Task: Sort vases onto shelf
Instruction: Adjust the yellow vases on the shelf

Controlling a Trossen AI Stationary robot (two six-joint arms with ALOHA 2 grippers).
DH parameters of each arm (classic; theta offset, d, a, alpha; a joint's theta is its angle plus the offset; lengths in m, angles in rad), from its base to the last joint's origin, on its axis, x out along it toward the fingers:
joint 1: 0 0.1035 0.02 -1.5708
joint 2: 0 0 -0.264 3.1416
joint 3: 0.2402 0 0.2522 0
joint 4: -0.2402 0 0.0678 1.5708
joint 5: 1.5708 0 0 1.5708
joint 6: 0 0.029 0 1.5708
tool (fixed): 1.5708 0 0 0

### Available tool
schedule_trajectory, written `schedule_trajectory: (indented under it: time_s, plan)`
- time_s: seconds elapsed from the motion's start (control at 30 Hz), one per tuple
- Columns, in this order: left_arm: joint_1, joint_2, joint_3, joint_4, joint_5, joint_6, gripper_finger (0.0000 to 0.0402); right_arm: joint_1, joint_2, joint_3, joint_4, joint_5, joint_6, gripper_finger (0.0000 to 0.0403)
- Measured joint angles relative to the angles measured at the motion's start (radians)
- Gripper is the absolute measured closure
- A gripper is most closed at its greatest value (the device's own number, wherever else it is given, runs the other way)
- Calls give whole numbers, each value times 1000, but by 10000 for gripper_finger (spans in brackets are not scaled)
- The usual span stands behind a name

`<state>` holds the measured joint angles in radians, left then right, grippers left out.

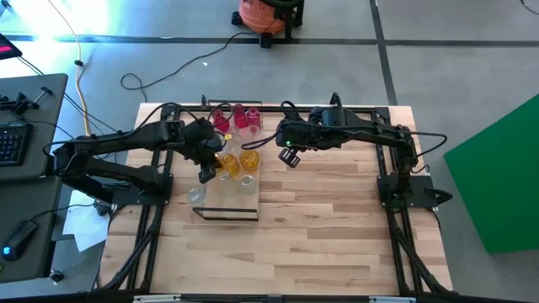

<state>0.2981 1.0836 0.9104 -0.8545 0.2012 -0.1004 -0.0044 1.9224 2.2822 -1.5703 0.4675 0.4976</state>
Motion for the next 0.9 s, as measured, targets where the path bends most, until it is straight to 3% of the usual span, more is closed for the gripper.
schedule_trajectory:
  time_s: [0.77,0.9]
  plan:
    - [0,111,0,24,-8,53,401,0,0,0,0,0,19,403]
    - [0,111,0,29,-51,60,401,0,0,0,0,0,19,403]
